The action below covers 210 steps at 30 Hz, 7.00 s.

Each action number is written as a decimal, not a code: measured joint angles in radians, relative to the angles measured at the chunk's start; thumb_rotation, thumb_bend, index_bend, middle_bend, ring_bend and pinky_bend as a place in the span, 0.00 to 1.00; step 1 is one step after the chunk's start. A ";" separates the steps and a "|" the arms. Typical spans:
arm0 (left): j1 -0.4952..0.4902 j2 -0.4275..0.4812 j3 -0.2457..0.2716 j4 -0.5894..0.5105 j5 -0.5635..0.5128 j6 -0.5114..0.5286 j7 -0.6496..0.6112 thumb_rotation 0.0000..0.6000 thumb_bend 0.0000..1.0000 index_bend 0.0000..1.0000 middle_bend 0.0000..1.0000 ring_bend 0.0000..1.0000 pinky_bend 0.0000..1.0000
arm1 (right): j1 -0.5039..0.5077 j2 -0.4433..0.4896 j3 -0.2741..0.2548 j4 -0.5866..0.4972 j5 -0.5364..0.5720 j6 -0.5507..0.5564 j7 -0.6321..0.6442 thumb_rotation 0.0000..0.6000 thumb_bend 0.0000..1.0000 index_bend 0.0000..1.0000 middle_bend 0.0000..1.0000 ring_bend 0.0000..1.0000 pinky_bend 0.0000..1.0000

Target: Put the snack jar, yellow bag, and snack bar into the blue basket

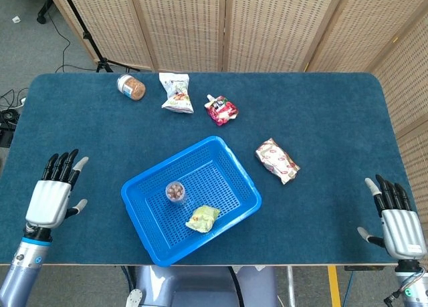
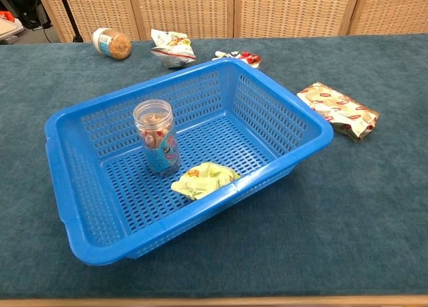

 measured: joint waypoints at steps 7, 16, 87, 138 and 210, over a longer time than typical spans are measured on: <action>0.036 -0.043 -0.005 0.084 -0.029 -0.012 -0.069 1.00 0.18 0.00 0.00 0.00 0.00 | 0.018 -0.026 0.005 0.022 0.021 -0.031 -0.031 1.00 0.10 0.00 0.00 0.00 0.00; 0.048 -0.070 -0.039 0.183 -0.056 -0.075 -0.184 1.00 0.18 0.00 0.00 0.00 0.00 | 0.096 -0.051 0.043 0.023 0.059 -0.124 -0.102 1.00 0.10 0.00 0.00 0.00 0.00; 0.056 -0.087 -0.110 0.249 -0.066 -0.231 -0.254 1.00 0.18 0.00 0.00 0.00 0.00 | 0.822 -0.411 0.088 0.605 0.369 -0.980 -0.022 1.00 0.10 0.00 0.00 0.00 0.00; 0.073 -0.051 -0.119 0.201 -0.044 -0.204 -0.292 1.00 0.20 0.00 0.00 0.00 0.00 | 0.779 -0.292 0.134 0.325 0.411 -0.647 -0.330 1.00 0.15 0.64 0.34 0.30 0.46; 0.076 0.006 -0.106 0.159 -0.009 -0.208 -0.402 1.00 0.19 0.00 0.00 0.00 0.00 | 0.968 -0.181 0.130 -0.319 0.714 -0.159 -0.912 1.00 0.10 0.00 0.00 0.00 0.19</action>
